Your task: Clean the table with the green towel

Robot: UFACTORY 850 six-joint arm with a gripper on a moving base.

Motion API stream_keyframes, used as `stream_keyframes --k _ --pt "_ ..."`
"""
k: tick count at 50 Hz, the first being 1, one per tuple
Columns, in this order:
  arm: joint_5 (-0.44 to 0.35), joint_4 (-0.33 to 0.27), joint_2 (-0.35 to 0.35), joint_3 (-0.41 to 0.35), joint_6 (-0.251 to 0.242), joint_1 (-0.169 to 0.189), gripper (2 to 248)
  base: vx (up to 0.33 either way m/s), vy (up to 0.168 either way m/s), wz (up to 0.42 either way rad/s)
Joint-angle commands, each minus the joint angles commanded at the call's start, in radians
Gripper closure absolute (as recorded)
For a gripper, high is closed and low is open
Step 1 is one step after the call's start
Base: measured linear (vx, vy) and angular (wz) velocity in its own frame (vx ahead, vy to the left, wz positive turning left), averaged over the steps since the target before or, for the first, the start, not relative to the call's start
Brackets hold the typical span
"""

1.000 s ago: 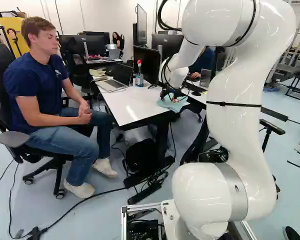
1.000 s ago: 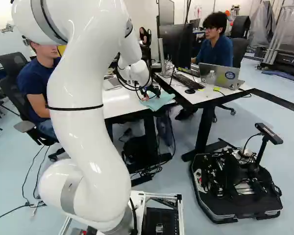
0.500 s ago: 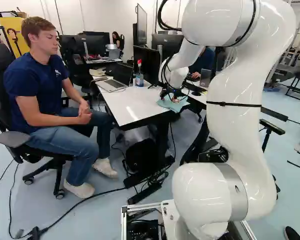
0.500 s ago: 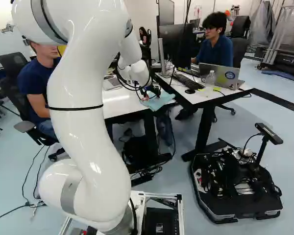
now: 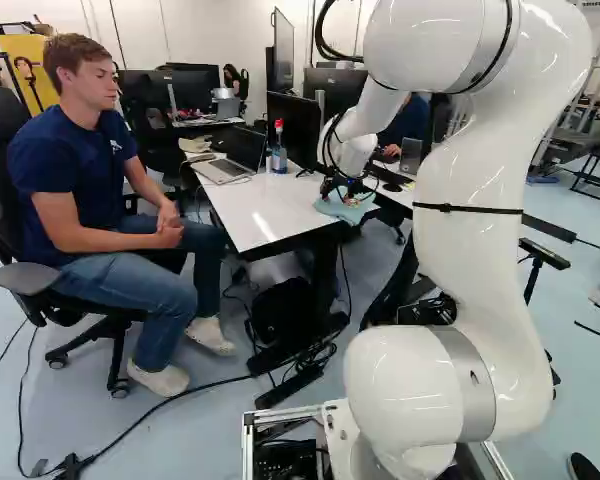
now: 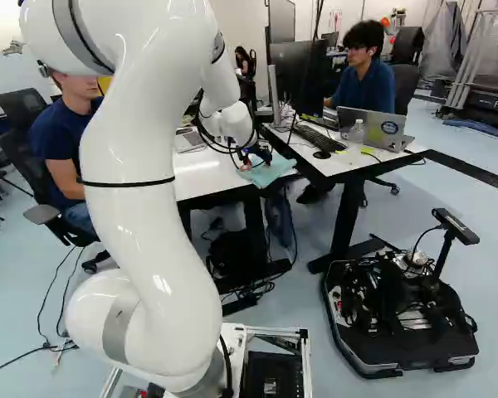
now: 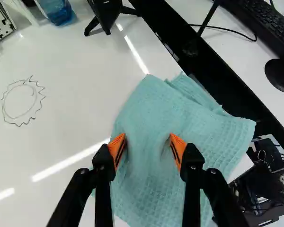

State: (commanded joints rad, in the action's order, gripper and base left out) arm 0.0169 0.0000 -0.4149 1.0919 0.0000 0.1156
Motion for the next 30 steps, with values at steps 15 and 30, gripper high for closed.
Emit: stream_keyframes --k 15,30 --pt "0.000 0.000 0.001 0.000 0.000 0.000 130 0.000 0.000 0.000" --pt "0.000 0.000 0.032 -0.008 0.000 0.000 169 0.000 0.000 0.000"
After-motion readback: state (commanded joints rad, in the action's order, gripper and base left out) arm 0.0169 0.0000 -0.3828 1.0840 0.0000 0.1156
